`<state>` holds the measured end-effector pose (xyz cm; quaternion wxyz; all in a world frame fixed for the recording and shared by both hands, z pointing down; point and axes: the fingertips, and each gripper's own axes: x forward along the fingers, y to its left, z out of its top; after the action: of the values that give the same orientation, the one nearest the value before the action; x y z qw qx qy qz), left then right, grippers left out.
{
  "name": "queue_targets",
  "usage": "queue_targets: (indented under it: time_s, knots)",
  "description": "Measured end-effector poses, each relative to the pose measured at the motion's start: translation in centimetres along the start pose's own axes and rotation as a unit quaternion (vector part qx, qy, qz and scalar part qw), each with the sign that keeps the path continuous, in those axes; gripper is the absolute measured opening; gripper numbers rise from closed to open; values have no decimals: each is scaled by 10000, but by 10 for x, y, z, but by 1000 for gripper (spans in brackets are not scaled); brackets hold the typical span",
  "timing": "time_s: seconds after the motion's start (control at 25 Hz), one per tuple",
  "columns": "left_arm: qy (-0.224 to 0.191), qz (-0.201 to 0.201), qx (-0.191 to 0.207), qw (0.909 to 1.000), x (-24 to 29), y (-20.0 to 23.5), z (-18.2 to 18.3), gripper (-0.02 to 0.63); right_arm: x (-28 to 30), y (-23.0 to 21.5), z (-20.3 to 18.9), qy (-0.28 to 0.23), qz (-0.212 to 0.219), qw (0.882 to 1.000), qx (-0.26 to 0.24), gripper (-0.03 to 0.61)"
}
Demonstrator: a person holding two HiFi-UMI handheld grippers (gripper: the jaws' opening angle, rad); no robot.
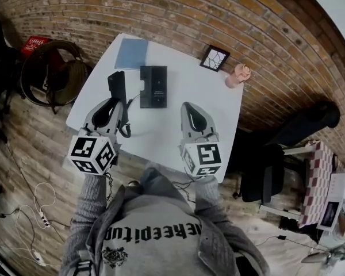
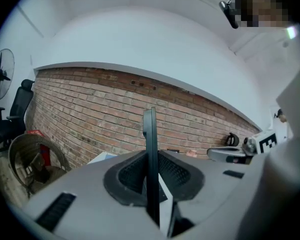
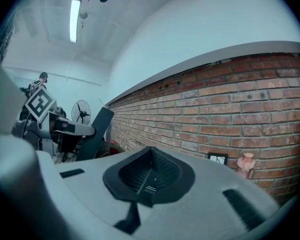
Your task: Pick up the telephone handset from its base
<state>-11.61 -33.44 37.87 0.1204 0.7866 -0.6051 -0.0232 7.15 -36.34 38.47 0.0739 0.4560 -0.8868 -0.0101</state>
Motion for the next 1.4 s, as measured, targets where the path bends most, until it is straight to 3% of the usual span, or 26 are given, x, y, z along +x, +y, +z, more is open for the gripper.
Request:
queue_targets:
  time_s: [0.8,1.4]
  knots:
    - [-674,331,396,9964,-79,-11,40,66,-70,20,39,-440,-383,9981,-201,5]
    - [-1055,445,435,9925,-124,-12,60,66,-104,35,53,-639,-674,9953,-285,5]
